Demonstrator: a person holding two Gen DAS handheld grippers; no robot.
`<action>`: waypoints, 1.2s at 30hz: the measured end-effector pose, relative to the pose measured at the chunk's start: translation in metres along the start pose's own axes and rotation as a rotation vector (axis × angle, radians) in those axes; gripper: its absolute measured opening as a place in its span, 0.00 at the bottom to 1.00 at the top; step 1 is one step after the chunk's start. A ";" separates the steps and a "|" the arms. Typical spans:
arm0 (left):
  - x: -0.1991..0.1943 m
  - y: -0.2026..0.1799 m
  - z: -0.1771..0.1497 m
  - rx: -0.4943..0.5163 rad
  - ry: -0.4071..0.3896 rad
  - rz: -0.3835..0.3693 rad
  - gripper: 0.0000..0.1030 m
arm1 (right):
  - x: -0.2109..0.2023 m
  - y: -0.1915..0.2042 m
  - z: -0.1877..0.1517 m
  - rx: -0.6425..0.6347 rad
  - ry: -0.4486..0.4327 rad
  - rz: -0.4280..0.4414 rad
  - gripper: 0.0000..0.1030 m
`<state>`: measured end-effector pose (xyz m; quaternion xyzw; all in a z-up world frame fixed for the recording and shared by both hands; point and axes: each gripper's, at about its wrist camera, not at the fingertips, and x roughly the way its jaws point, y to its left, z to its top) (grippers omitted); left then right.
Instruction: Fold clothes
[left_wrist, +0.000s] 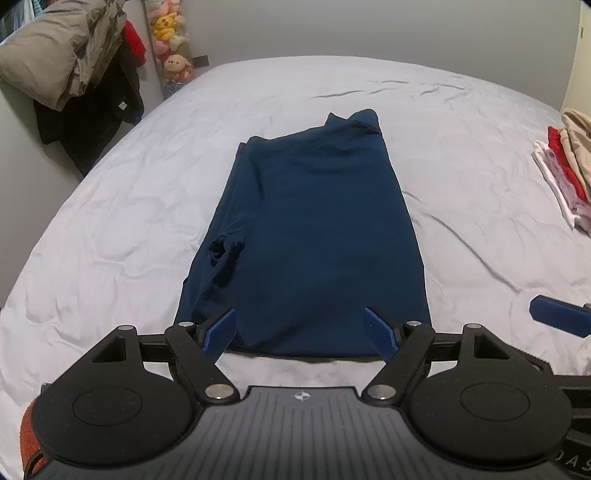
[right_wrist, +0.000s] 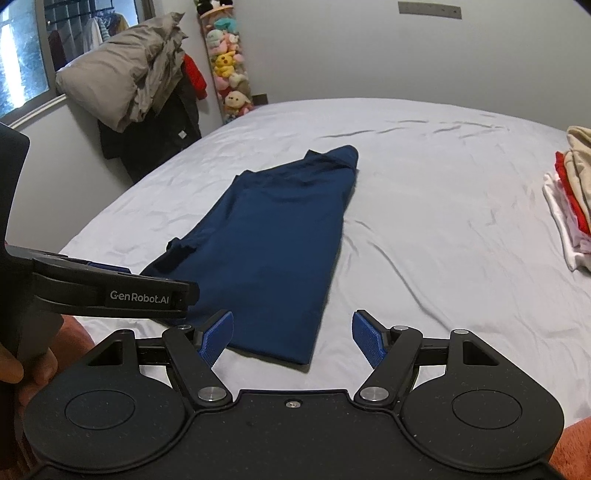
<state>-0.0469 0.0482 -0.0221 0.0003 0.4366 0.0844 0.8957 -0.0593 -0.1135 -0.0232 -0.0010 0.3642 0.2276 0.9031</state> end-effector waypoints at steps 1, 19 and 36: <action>0.000 -0.001 0.000 0.004 -0.003 0.006 0.72 | 0.000 0.000 0.000 0.002 -0.002 0.000 0.67; -0.004 -0.008 0.003 -0.004 -0.030 -0.002 0.72 | -0.001 0.000 -0.001 -0.025 -0.013 -0.021 0.67; -0.005 -0.008 0.002 -0.002 -0.058 -0.017 0.72 | 0.003 0.004 0.002 -0.057 -0.005 -0.027 0.67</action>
